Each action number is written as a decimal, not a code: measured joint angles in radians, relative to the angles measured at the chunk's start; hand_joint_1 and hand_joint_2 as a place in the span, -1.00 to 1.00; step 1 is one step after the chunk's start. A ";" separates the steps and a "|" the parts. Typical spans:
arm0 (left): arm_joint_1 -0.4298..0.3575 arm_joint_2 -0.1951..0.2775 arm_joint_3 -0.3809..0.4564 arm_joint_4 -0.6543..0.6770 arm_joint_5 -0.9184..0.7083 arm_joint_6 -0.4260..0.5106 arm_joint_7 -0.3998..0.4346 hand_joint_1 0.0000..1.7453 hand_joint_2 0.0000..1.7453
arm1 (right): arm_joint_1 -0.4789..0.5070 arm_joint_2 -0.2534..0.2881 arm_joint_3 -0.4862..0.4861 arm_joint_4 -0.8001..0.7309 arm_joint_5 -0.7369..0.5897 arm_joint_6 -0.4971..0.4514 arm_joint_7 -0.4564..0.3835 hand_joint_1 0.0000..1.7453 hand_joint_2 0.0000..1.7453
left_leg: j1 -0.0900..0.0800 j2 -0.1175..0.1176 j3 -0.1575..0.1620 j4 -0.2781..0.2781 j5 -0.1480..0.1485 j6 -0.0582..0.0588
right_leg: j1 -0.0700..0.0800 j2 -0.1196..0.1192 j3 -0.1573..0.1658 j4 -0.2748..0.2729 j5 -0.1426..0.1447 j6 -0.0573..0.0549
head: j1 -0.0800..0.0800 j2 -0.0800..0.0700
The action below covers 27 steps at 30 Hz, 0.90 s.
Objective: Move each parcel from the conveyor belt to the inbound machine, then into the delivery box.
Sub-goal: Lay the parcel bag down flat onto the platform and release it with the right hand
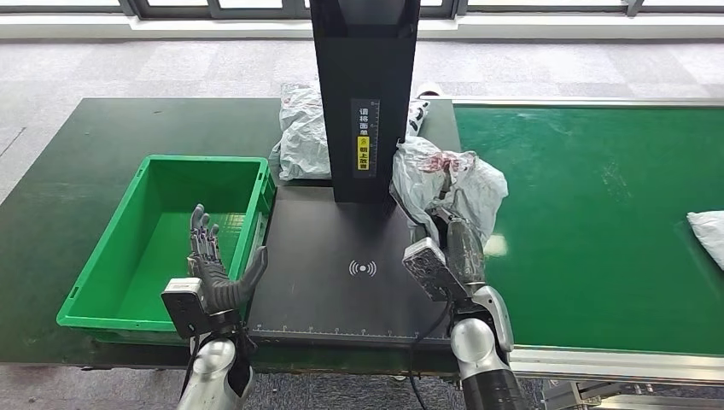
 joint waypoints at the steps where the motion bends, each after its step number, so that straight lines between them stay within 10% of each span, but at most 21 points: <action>1: 0.000 0.000 -0.001 0.001 0.000 0.000 0.000 -1.00 1.00 | -0.004 0.002 0.015 0.016 -0.001 0.043 0.015 1.00 1.00 | 0.000 0.000 0.000 0.000 0.000 0.000 | 0.000 0.000 0.000 0.000 0.000 0.000 | 0.000 0.000; 17: -0.005 0.000 -0.023 0.002 0.004 0.016 0.006 -1.00 1.00 | -0.079 0.015 0.270 0.340 -0.131 0.186 0.028 1.00 1.00 | 0.001 0.001 0.000 0.000 0.001 -0.002 | 0.001 0.001 -0.001 0.000 0.001 -0.001 | 0.000 0.000; 21: -0.005 0.000 -0.023 0.002 0.004 0.016 0.007 -1.00 1.00 | -0.084 0.016 0.286 0.365 -0.138 0.194 0.027 -0.89 1.00 | 0.001 0.001 0.000 0.000 0.001 -0.002 | 0.001 0.001 -0.001 0.000 0.001 -0.001 | 0.000 0.000; 27: -0.008 0.000 -0.024 0.008 0.004 0.014 0.007 -1.00 1.00 | -0.086 0.016 0.289 0.379 -0.160 0.150 0.013 -1.00 1.00 | 0.001 0.001 0.000 0.000 0.001 -0.002 | 0.001 0.001 -0.001 0.000 0.001 -0.001 | 0.000 0.000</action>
